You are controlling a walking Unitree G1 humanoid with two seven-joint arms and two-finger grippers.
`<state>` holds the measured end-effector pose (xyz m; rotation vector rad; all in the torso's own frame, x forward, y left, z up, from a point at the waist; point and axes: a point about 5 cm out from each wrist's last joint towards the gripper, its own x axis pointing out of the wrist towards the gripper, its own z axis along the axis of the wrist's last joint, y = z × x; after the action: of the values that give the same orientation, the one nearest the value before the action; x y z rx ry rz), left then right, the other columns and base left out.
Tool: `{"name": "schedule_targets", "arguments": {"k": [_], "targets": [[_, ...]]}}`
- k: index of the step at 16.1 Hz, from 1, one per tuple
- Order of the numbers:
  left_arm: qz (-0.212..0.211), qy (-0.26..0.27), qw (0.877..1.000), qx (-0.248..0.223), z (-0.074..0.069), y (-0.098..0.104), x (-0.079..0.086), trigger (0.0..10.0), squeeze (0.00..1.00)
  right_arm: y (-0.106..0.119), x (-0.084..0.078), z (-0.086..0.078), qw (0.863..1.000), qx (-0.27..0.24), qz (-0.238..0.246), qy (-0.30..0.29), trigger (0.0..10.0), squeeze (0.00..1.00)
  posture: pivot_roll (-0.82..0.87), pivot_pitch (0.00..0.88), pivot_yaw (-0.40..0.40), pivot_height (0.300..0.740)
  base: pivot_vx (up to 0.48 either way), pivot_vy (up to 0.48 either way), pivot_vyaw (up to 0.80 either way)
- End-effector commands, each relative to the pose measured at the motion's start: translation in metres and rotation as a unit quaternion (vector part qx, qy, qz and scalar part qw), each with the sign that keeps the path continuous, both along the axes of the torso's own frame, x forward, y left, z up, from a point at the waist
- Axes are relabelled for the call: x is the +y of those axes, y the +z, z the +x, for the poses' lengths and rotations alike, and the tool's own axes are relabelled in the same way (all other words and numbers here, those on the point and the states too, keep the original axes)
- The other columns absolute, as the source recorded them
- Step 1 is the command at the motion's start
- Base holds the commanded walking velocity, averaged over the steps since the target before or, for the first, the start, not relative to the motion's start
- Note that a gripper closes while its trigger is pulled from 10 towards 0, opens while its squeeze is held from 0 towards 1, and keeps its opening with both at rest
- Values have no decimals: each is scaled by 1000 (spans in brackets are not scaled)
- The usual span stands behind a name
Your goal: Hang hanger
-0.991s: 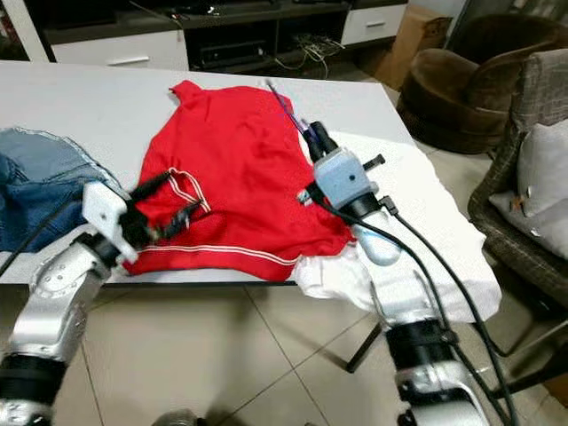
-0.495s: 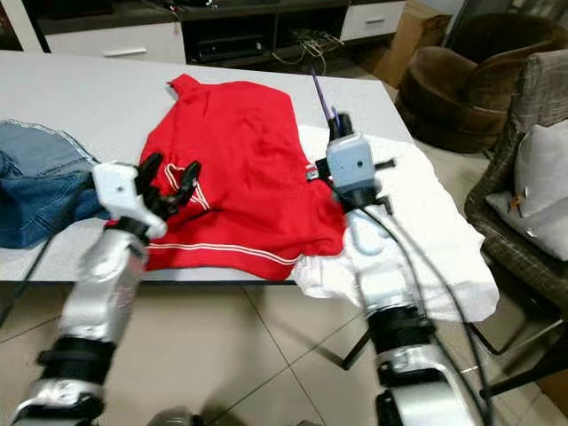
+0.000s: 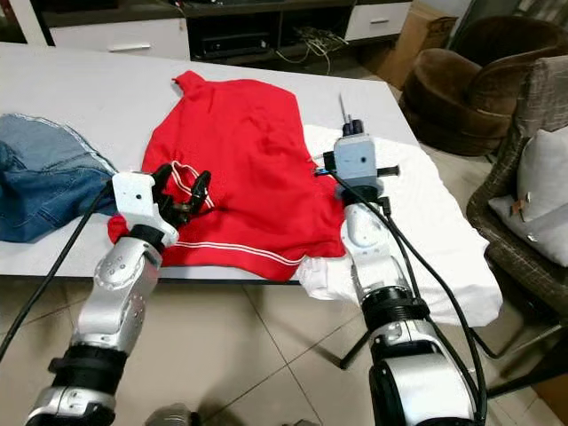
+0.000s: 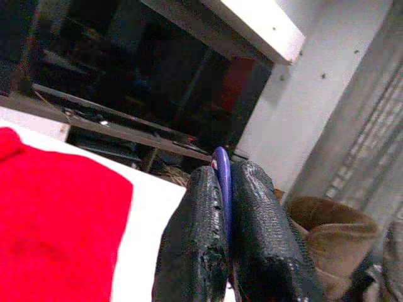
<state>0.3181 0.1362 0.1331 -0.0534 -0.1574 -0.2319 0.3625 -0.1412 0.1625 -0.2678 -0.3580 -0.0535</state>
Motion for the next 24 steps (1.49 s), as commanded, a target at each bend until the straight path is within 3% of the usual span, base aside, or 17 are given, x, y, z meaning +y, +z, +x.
{"name": "schedule_targets", "arguments": {"k": [1, 4, 8, 12, 13, 15, 16, 17, 19, 24], "targets": [[9, -6, 1000, 2, -5, -1, -6, 10000, 0, -6, -1, 0, 1000, 13, 16, -9, 10000, 0, 265, 69, -118, 740, 0, 0, 0], [26, 9, 1000, 2, -9, -5, 1, 10000, 0, -15, 13, -3, 1000, 18, 10, 13, 10000, 0, 280, 80, -128, 740, 0, 0, 0], [44, 17, 998, -30, -9, 5, 5, 10000, 0, -13, 8, -7, 1000, -3, 1, 16, 10000, 0, 288, 78, -147, 740, 0, 0, 0], [60, 14, 997, -44, -5, 10, 7, 10000, 0, -19, -4, -26, 999, -27, -19, 15, 10000, 0, 275, 54, -146, 740, 0, 0, 0], [88, -26, 995, -48, -7, 10, 2, 10000, 0, -22, -7, -32, 999, -24, -26, 22, 10000, 0, 264, 49, -135, 740, 0, 0, 0], [132, -86, 986, -59, -11, 11, -4, 10000, 0, -22, -9, -37, 999, -25, -32, 35, 10000, 0, 256, 46, -127, 740, 0, 0, 0], [193, -163, 965, -71, -18, 13, -8, 10000, 0, -19, -12, -40, 998, -29, -31, 39, 10000, 0, 247, 45, -119, 740, 0, 0, 0], [223, -196, 952, -73, -21, 13, -7, 10000, 0, -18, -14, -41, 998, -30, -31, 38, 10000, 0, 243, 42, -116, 740, 0, 0, 0], [262, -215, 938, -69, -22, 14, 8, 10000, 0, -17, -19, -43, 998, -30, -33, 35, 10000, 0, 229, 30, -108, 740, 0, 0, 0], [292, -260, 919, -47, -31, 21, 29, 10000, 0, -10, -14, -50, 997, -29, -33, 64, 10000, 0, 218, 44, -106, 740, 0, 0, 0]]}}
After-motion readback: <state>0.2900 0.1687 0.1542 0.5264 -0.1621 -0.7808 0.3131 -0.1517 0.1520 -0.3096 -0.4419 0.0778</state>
